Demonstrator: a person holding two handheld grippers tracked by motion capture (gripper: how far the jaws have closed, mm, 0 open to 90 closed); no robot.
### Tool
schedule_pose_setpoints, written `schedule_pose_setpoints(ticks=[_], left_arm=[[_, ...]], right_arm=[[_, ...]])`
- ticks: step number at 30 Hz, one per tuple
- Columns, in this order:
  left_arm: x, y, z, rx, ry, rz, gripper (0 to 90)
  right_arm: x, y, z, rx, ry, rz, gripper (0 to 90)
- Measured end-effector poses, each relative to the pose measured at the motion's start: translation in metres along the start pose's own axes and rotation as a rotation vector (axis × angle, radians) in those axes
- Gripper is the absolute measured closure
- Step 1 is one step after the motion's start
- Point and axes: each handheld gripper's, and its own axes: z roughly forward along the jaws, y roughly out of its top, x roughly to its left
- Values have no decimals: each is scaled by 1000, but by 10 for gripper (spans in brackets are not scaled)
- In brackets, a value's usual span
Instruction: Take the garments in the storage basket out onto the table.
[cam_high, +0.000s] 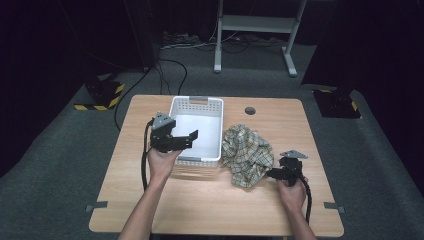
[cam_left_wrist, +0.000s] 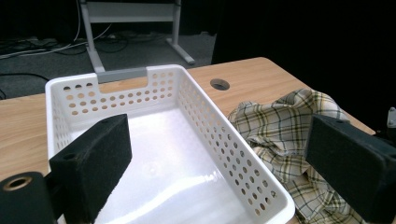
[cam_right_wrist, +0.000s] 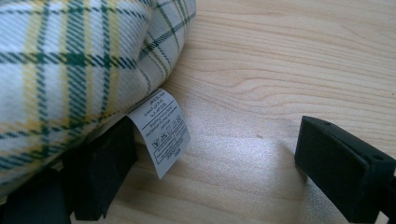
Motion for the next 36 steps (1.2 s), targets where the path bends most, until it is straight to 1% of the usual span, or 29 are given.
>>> schedule_pose_setpoints(ticks=[7, 18, 26, 36], left_arm=[[4, -4, -6, 5, 19, -1, 76], [13, -9, -19, -19, 30, -15, 70], [16, -12, -27, -25, 35, -13, 69], [23, -18, -40, -47, 43, -31, 64]], right_arm=[[0, 0, 0, 0, 0, 0, 117], [0, 0, 0, 0, 0, 0, 117], [0, 0, 0, 0, 0, 0, 117], [0, 0, 0, 0, 0, 1, 116]])
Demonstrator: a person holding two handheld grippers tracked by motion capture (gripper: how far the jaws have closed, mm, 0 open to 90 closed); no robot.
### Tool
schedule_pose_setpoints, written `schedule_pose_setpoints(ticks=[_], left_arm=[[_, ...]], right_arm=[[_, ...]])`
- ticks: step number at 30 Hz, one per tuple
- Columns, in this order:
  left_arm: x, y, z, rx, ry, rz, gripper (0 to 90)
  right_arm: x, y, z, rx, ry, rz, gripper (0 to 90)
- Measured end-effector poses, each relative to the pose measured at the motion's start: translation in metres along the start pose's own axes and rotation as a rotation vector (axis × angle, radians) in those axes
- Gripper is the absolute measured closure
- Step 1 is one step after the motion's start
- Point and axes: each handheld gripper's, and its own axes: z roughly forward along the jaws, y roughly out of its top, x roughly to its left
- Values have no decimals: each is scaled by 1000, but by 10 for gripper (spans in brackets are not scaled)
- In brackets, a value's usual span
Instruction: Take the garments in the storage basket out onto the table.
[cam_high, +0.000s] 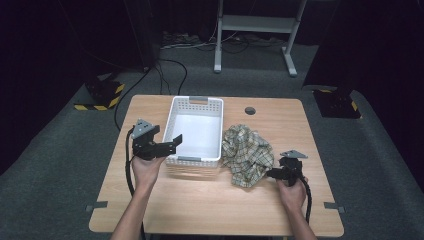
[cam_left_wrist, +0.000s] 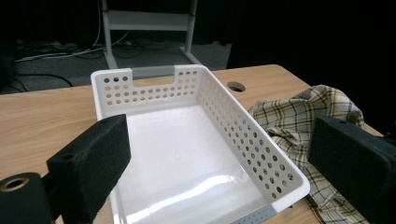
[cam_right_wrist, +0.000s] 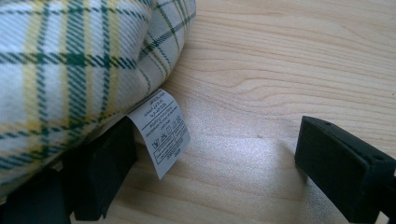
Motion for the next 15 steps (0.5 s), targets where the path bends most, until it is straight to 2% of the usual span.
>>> schedule_pose_setpoints(ticks=[15], left_arm=[[10, -10, -16, -13, 21, -22, 62]], right_arm=[[0, 0, 0, 0, 0, 0, 116]])
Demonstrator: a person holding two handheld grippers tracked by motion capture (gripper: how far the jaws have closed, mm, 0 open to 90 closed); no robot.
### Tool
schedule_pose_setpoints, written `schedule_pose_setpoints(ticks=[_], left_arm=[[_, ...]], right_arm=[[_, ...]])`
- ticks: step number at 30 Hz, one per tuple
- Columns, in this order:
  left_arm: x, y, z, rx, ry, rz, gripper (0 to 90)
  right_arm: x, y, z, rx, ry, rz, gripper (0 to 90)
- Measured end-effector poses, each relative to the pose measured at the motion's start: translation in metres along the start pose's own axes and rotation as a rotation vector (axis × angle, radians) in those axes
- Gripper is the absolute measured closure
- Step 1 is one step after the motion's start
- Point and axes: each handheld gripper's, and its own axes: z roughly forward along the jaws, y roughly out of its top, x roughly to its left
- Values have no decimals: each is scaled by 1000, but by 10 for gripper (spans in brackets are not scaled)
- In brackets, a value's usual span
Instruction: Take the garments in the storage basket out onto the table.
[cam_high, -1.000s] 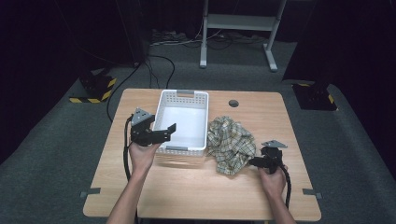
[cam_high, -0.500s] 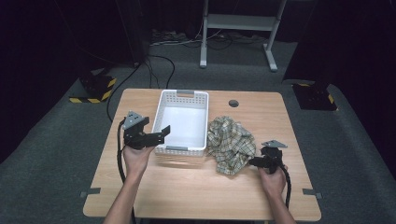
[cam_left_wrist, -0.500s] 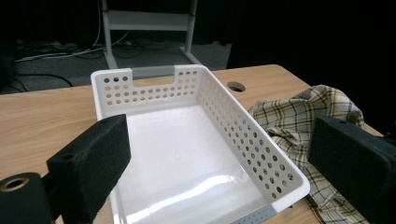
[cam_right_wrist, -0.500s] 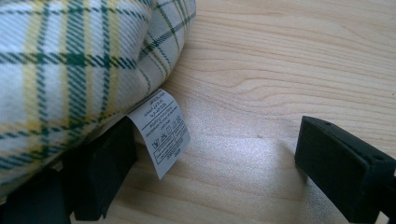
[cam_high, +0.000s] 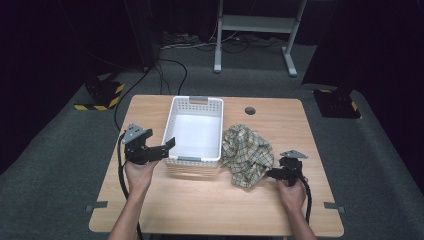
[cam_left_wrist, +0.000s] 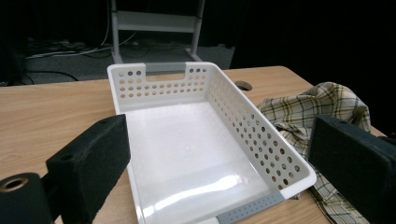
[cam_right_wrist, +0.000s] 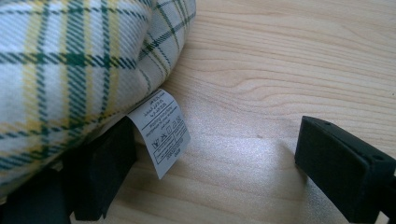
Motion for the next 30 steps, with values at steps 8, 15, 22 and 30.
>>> schedule_pose_setpoints(ticks=[8, 15, 22, 30], left_arm=[[4, -5, -7, -5, 13, -15, 63], [6, -8, -11, -8, 20, -19, 64], [6, -13, -15, -7, 29, -18, 64], [8, -18, -18, -32, 19, -45, 64]], right_arm=[[0, 0, 0, 0, 0, 0, 116], [0, 0, 0, 0, 0, 0, 116], [0, 0, 0, 0, 0, 0, 116], [0, 0, 0, 0, 0, 0, 116]])
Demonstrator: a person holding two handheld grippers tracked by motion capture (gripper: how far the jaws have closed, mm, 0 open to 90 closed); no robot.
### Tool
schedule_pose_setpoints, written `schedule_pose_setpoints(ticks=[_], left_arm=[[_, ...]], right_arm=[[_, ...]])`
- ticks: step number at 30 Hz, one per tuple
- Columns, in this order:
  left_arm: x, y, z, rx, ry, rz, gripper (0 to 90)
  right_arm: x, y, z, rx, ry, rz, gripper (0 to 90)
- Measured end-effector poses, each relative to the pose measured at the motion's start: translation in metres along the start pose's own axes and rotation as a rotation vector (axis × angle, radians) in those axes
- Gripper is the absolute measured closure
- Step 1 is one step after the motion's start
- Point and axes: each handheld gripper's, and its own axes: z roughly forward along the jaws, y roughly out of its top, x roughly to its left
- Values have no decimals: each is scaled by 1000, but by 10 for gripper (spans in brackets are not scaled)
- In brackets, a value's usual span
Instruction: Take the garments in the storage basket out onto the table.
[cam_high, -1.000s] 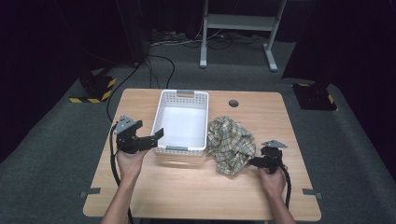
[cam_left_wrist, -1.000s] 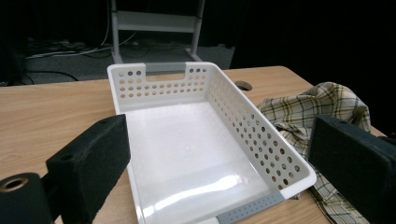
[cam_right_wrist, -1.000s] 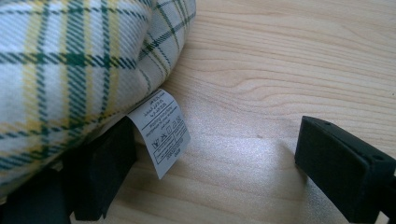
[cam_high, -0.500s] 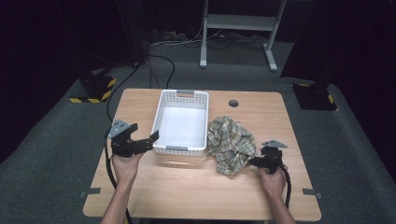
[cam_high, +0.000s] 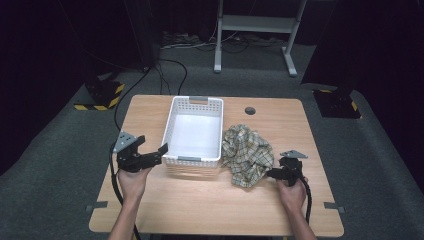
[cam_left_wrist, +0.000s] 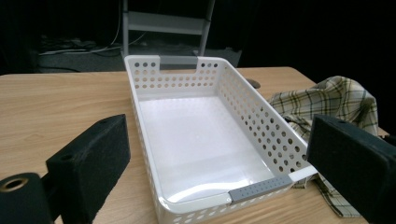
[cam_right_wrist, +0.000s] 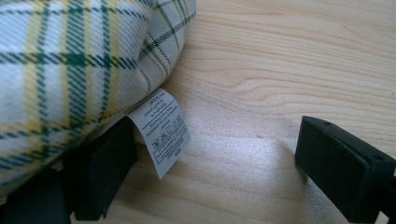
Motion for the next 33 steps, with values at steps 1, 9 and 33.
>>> schedule_pose_setpoints(ticks=[1, 9, 33], left_arm=[[0, 0, 0, -3, -4, -4, 62], [1, -6, -4, 12, 11, 2, 57], [16, -33, -15, 58, 66, -8, 53]], right_arm=[[0, 0, 0, 0, 0, 1, 116], [0, 0, 0, 0, 0, 1, 116], [0, 0, 0, 0, 0, 1, 116]])
